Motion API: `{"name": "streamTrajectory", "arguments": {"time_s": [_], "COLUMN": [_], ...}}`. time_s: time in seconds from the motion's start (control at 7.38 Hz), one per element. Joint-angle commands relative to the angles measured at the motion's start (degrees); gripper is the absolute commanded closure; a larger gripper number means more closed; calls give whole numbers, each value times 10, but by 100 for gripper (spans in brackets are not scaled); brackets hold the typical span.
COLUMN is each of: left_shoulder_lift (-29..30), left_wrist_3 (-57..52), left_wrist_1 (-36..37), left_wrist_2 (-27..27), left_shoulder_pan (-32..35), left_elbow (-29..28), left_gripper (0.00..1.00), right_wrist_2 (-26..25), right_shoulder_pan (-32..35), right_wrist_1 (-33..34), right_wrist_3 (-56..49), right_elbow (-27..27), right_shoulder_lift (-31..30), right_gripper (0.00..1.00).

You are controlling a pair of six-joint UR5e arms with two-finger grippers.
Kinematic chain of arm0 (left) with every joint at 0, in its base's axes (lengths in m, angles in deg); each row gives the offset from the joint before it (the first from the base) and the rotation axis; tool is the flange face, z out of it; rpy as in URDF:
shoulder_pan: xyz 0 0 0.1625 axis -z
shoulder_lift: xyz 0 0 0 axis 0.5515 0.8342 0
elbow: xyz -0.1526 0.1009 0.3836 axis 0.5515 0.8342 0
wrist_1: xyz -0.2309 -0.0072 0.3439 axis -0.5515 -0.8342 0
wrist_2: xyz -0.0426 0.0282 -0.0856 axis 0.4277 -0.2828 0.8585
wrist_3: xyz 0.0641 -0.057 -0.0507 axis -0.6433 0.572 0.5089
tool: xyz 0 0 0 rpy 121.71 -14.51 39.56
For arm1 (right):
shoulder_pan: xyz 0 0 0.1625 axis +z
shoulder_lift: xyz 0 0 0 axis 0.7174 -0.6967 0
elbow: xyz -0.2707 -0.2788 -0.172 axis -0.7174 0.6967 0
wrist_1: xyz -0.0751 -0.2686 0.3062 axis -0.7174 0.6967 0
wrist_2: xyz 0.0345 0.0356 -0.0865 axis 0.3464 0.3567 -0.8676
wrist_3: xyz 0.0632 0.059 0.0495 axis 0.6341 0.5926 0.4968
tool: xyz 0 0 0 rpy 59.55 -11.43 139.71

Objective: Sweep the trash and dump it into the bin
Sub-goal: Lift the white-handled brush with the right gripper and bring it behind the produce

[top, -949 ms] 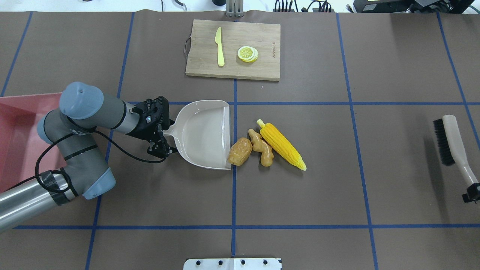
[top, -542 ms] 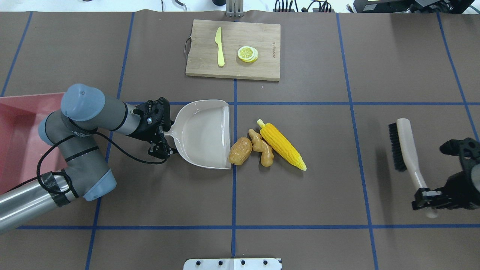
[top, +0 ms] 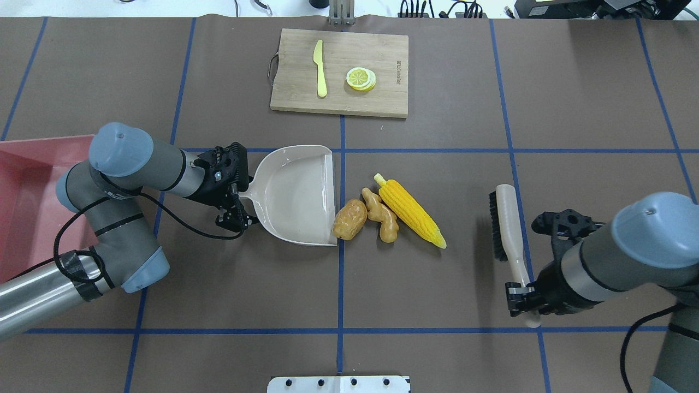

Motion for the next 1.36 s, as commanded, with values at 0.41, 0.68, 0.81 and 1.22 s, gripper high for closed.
{"name": "streamTrajectory", "arguments": {"time_s": [0.41,0.68,0.81,1.22], "left_shoulder_lift": [0,-1,-1,-1], "left_wrist_3": [0,0,0,0], "left_wrist_1": [0,0,0,-1], "left_wrist_2": [1,0,0,1], "left_shoulder_pan": [0,0,0,0], "left_elbow": [0,0,0,0], "left_gripper": [6,6,6,6], "right_wrist_2": [-45,-37,-34,-73], "right_shoulder_pan": [-55,-36,-23,-42], "right_wrist_1": [93,115,191,258], "right_wrist_3": [5,3,3,-36], "right_elbow": [61,56,30,44], "right_shoulder_lift": [146,155,187,205], "right_gripper": [100,100,100,100]}}
